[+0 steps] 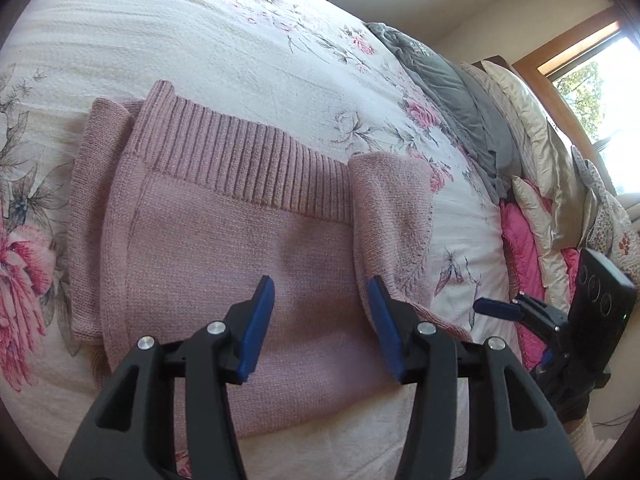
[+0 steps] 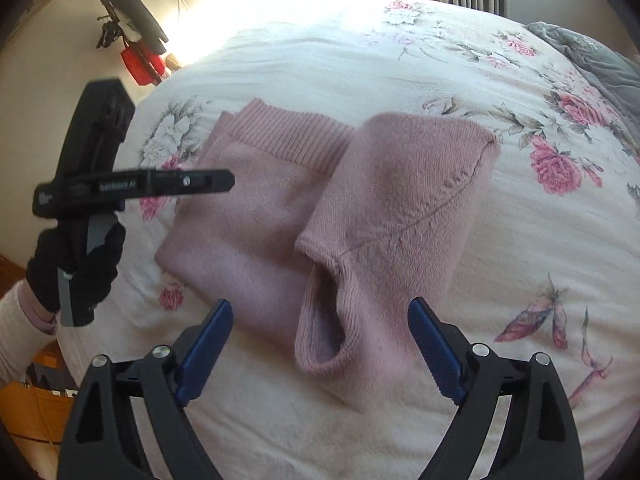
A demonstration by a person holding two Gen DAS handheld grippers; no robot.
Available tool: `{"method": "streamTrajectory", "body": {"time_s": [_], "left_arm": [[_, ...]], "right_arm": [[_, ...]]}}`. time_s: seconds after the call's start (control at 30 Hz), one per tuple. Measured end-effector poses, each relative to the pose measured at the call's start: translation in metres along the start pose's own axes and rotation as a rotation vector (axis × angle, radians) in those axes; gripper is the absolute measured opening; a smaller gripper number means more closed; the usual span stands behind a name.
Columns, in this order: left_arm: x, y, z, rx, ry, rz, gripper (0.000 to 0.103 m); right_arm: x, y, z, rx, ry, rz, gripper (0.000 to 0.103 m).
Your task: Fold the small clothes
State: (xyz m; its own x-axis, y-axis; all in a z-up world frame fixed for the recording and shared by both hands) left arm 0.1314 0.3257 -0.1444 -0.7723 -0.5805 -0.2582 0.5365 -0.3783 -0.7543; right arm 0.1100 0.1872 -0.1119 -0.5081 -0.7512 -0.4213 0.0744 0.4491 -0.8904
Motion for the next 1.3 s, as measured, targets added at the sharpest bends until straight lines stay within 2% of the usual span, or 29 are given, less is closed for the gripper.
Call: {"method": "streamTrajectory", "body": {"time_s": [0.13, 0.23, 0.3, 0.4, 0.63, 0.77, 0.83, 0.87, 0.9, 0.93, 1.03, 1.13, 1.3], "left_arm": [[0.006, 0.025, 0.017, 0.020, -0.007, -0.061, 0.054], [0.011, 0.044, 0.026, 0.034, -0.028, -0.105, 0.056], [0.013, 0.054, 0.028, 0.047, -0.057, -0.128, 0.056], [0.015, 0.068, 0.028, 0.084, -0.122, -0.160, 0.056], [0.012, 0.097, 0.042, 0.171, -0.232, -0.213, 0.057], [-0.003, 0.107, 0.054, 0.202, -0.241, -0.201, 0.057], [-0.012, 0.112, 0.060, 0.209, -0.228, -0.192, 0.044], [-0.016, 0.114, 0.063, 0.207, -0.223, -0.185, 0.030], [-0.020, 0.115, 0.064, 0.210, -0.217, -0.179, 0.021], [-0.023, 0.114, 0.066, 0.225, -0.215, -0.175, 0.021], [-0.029, 0.096, 0.075, 0.246, -0.178, -0.128, 0.018], [-0.035, 0.062, 0.083, 0.259, -0.116, -0.062, 0.017], [-0.049, 0.003, 0.074, 0.231, -0.038, 0.023, 0.017]], "right_arm": [[0.021, 0.022, -0.008, 0.050, -0.049, -0.044, 0.089], [0.021, 0.034, -0.005, 0.058, -0.035, -0.031, 0.078], [0.022, 0.040, 0.003, 0.064, -0.016, -0.032, 0.047], [0.023, 0.036, 0.013, 0.030, 0.040, -0.014, 0.024], [0.026, -0.003, 0.024, -0.095, 0.134, 0.091, 0.019], [0.028, -0.013, 0.024, -0.137, 0.144, 0.124, 0.019], [0.026, -0.016, 0.021, -0.154, 0.147, 0.135, 0.019], [0.026, -0.017, 0.022, -0.160, 0.147, 0.142, 0.019], [0.025, -0.019, 0.019, -0.163, 0.146, 0.150, 0.019], [0.022, -0.019, 0.016, -0.164, 0.146, 0.158, 0.019], [0.015, -0.023, 0.010, -0.205, 0.168, 0.182, 0.019], [0.003, -0.025, -0.007, -0.268, 0.162, 0.203, 0.018], [-0.029, -0.029, -0.054, -0.356, 0.104, 0.244, 0.017]]}}
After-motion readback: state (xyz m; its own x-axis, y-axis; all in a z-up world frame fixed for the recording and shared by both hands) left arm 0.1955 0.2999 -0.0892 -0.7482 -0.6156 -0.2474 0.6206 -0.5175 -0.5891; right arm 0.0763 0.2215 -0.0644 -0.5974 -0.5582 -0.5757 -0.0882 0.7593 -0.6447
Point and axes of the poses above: each gripper's, at about its wrist camera, not at the fingertips, and y roughly the way its jaws point, z to its right, x to its underside, the point moved 9 cm from there along y, roughly the way its jaws point, and after that the axes turned 9 degrees about -y, right-handed, at the moved point
